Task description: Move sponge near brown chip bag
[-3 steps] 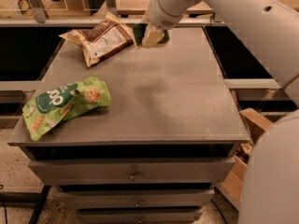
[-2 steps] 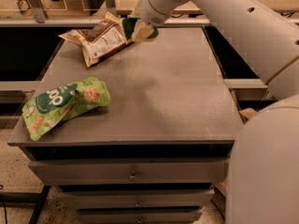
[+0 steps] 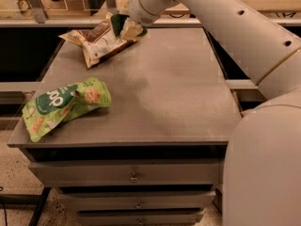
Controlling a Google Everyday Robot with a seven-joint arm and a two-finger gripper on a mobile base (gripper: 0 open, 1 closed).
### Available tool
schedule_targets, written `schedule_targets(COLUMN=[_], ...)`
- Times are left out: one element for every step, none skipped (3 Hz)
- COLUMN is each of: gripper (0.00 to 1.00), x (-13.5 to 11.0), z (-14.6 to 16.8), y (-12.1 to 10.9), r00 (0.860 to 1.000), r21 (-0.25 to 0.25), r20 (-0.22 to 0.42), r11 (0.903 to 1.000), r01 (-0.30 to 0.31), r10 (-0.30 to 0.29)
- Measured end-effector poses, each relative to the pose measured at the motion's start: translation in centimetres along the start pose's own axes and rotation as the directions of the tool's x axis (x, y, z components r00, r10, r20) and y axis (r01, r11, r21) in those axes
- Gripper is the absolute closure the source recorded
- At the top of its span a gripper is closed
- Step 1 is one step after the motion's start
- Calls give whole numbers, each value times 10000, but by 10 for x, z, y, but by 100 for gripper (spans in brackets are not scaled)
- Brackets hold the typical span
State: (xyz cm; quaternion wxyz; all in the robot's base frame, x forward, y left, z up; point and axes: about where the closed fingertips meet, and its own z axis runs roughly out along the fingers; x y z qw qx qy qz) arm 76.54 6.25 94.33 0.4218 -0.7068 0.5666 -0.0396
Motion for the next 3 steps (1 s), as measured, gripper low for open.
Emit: schedule_targets(gripper=[13,0,0], x=[-1,-1,-1], z=[3,6,6], y=[2,3,3], r00=[10000,10000,10000], r21=[-47,-90,-91], r20=[15,25,26], r11=[10000,10000,10000], r01=[6,10,10], r10=[-6,-10,-10])
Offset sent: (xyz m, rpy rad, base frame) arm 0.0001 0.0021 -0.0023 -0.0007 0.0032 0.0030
